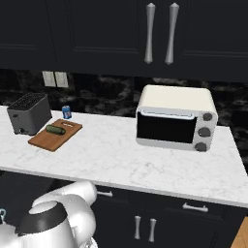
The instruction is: Place the appropriate cutting tool for cutting the cucumber skin on the cutting board.
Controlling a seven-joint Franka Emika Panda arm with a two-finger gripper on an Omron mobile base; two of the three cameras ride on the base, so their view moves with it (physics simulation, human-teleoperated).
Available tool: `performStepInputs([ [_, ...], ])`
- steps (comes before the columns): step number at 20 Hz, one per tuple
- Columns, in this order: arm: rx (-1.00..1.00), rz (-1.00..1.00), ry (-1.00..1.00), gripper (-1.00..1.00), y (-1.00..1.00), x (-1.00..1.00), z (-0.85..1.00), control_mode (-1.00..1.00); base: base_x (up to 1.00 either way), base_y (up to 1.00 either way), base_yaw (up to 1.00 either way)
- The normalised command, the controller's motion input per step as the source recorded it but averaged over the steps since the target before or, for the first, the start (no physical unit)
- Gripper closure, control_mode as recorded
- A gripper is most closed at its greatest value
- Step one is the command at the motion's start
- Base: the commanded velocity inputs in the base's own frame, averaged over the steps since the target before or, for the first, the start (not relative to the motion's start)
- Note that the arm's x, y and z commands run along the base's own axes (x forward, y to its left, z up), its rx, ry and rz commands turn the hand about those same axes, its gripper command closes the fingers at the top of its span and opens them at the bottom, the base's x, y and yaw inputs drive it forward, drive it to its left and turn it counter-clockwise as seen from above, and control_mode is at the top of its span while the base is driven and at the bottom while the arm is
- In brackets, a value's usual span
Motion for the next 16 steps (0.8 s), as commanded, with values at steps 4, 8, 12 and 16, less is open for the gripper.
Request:
performStepInputs([
  [4, 0.0, 0.0, -0.05, -1.0, 0.0, 0.25, 0.97, -1.0, 0.0, 0.0, 0.0],
  [8, 0.0, 0.01, -0.01, -1.0, 0.07, 0.25, 0.24, -1.0, 0.0, 0.0, 0.0],
  [12, 0.0, 0.06, 0.0, -1.0, 0.04, 0.17, -0.12, -1.0, 0.0, 0.0, 0.0],
  [16, 0.0, 0.07, 0.0, -1.0, 0.07, 0.16, -0.28, -1.0, 0.0, 0.0, 0.0],
])
